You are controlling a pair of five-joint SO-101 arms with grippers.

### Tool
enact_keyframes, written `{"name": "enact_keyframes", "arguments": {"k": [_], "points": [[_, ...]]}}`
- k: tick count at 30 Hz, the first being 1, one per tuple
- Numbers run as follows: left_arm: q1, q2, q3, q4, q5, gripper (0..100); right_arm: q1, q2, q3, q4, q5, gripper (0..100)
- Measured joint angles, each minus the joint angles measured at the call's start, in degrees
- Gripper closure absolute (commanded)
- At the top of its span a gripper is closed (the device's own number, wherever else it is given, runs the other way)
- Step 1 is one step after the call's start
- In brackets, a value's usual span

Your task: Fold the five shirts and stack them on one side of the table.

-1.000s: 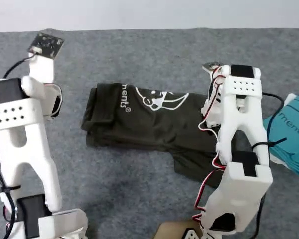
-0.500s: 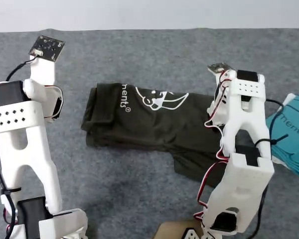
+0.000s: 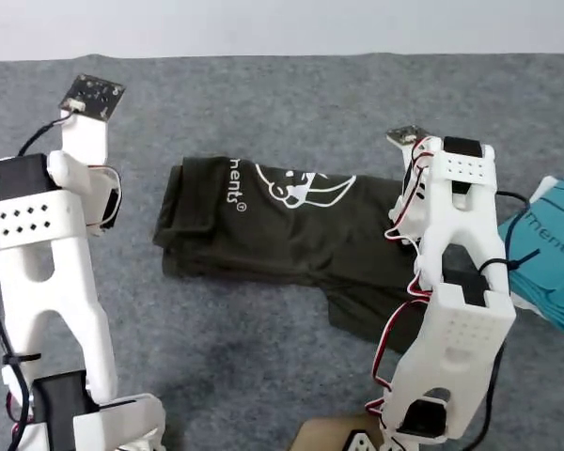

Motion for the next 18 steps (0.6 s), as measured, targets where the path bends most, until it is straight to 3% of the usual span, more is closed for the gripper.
{"name": "enact_keyframes", "arguments": {"k": [7,18], "points": [[0.00,0.00,0.97,0.00,0.00,100,-0.09,-3.43,0.00,0.00,0.00,80.3],[0.00,-0.18,0.97,0.00,0.00,100,-0.09,-0.26,0.00,-2.99,0.00,80.9]]}}
